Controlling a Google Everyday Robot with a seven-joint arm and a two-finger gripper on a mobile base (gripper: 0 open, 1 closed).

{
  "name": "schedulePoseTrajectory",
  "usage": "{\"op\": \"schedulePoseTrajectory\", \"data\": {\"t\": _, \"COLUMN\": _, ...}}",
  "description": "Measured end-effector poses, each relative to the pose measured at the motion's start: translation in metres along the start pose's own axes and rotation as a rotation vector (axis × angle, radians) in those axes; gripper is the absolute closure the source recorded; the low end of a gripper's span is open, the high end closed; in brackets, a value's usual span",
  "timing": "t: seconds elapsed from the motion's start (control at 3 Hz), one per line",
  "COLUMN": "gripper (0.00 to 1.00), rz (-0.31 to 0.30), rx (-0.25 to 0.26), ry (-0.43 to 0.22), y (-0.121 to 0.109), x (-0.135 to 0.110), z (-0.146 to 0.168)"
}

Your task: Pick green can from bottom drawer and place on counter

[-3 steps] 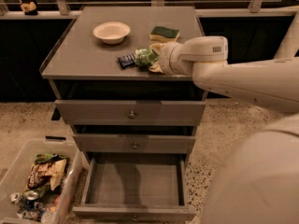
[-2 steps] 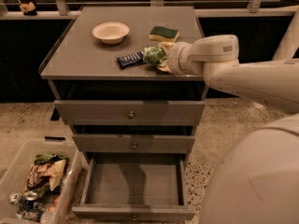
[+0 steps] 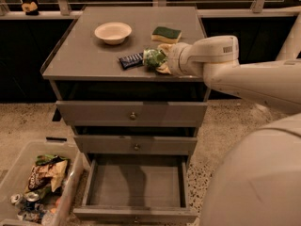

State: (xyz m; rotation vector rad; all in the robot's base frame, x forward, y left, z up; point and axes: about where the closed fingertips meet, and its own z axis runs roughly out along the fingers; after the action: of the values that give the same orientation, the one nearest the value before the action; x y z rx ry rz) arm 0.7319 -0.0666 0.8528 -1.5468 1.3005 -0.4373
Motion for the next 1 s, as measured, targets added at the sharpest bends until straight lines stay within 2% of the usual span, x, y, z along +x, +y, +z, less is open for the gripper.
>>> {"op": "schedulePoseTrajectory", "data": {"t": 0.67, "gripper": 0.13, "rz": 0.000, "rx": 0.000, "ry": 0.000, "y": -0.0001, "x": -0.0001, "z": -0.0001}}
{"op": "schedulePoseTrajectory", "data": {"t": 1.0, "gripper": 0.00, "rz": 0.000, "rx": 0.000, "ry": 0.000, "y": -0.0001, "x": -0.0001, "z": -0.0001}}
